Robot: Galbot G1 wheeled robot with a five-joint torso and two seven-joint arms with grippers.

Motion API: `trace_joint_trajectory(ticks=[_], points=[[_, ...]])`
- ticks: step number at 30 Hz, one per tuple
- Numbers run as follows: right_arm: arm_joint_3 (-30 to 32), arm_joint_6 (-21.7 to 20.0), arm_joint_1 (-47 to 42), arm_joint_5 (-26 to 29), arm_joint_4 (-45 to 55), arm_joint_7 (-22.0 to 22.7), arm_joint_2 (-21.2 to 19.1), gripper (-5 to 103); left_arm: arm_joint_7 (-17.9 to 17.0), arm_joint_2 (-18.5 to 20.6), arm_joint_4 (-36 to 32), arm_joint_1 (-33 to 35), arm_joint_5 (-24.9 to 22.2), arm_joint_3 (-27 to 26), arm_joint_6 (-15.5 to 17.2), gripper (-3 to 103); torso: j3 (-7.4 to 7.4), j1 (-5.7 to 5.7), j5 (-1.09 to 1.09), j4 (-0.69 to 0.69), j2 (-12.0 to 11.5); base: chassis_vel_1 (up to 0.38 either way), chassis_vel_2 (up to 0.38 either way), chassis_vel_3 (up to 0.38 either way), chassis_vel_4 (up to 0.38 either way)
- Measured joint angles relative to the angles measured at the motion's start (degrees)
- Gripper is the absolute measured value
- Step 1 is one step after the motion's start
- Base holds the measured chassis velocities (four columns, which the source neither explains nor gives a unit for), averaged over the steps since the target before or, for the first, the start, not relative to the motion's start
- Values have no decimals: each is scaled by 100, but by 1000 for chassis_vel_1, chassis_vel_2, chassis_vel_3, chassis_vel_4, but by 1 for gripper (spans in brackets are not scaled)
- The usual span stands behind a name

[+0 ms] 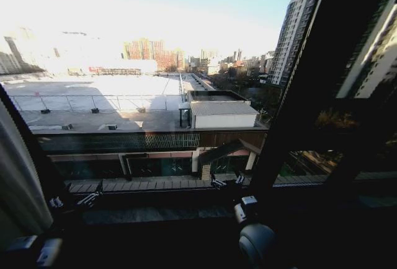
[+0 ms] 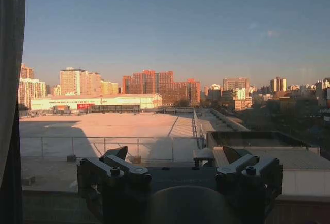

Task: Open the curtains by pulling them apart, changing their state from closed to fully open.

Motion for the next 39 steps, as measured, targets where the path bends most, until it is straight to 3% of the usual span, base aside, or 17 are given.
trace_joint_trajectory(ticks=[39], points=[[274, 7, -161, -43, 11, 5, 8, 100, 4, -21, 46, -41, 28, 118, -46, 100, 0, -2, 0, 0, 0, -270, -390, 268, 390]])
